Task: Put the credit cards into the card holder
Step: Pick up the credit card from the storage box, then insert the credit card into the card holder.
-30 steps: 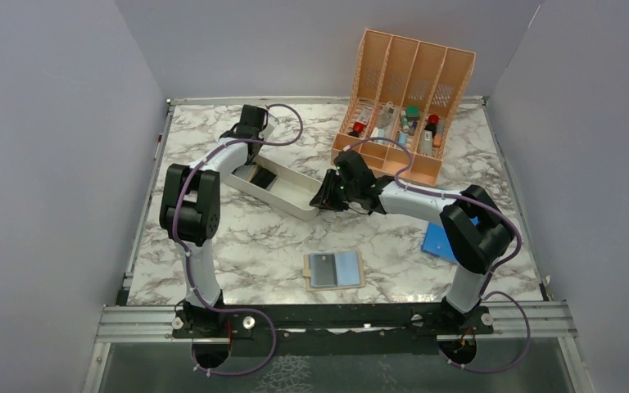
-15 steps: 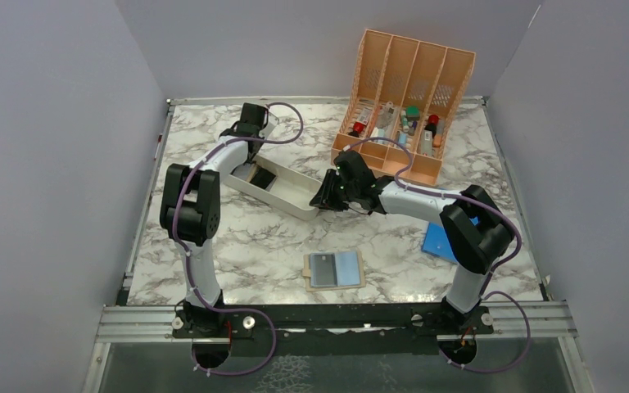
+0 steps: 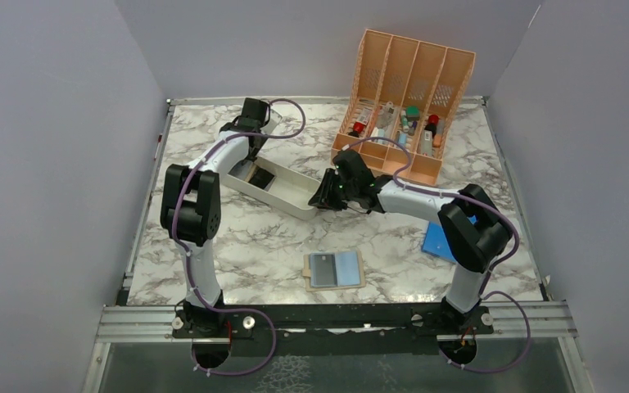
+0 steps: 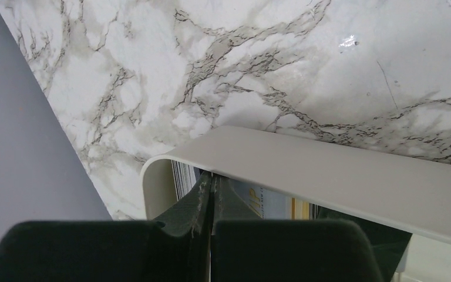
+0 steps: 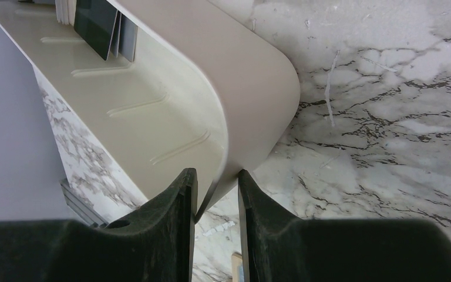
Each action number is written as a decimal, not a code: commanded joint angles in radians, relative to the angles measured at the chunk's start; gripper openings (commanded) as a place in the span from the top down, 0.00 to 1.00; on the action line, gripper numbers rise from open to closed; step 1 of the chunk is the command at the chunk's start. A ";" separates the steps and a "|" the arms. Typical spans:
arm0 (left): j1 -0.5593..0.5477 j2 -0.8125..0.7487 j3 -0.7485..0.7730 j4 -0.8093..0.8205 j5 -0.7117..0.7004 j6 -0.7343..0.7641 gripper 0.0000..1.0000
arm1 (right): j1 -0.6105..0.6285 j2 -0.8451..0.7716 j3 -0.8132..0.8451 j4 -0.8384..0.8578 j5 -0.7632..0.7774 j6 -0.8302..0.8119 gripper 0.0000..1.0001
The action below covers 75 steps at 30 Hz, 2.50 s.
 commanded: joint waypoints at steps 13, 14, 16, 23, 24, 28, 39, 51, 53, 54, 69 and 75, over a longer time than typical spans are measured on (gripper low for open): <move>-0.005 -0.183 0.135 -0.160 0.129 -0.288 1.00 | 0.012 0.021 0.058 -0.122 -0.027 -0.021 0.62; -0.005 -0.201 0.133 -0.158 0.126 -0.303 1.00 | 0.012 0.013 0.060 -0.126 -0.025 -0.023 0.60; -0.004 -0.235 0.129 -0.158 0.129 -0.340 1.00 | 0.008 -0.008 0.066 -0.142 -0.022 -0.027 0.57; 0.010 -0.397 0.059 -0.090 0.478 -0.478 1.00 | 0.001 -0.088 0.106 -0.240 -0.040 -0.120 0.47; 0.012 -0.418 0.046 -0.076 0.533 -0.516 1.00 | 0.001 -0.106 0.105 -0.254 -0.043 -0.141 0.46; 0.012 -0.512 -0.066 0.043 0.726 -0.708 1.00 | 0.001 -0.236 0.034 -0.243 -0.063 -0.211 0.43; -0.190 -0.858 -0.635 0.396 0.745 -1.189 1.00 | 0.001 -0.597 -0.262 -0.292 -0.081 -0.249 0.50; -0.521 -1.122 -1.146 0.704 0.405 -1.568 1.00 | 0.001 -0.714 -0.529 -0.303 -0.056 -0.157 0.60; -0.554 -1.109 -1.209 0.773 0.375 -1.615 1.00 | 0.001 -0.703 -0.555 -0.288 -0.058 -0.153 0.61; -0.571 -1.094 -1.221 0.783 0.359 -1.621 1.00 | 0.001 -0.699 -0.562 -0.285 -0.056 -0.153 0.62; -0.728 -0.822 -1.247 0.911 0.184 -1.628 1.00 | 0.001 -0.674 -0.627 -0.222 -0.073 -0.140 0.64; -0.742 -0.733 -1.235 0.950 0.189 -1.620 1.00 | 0.001 -0.648 -0.641 -0.189 -0.076 -0.144 0.66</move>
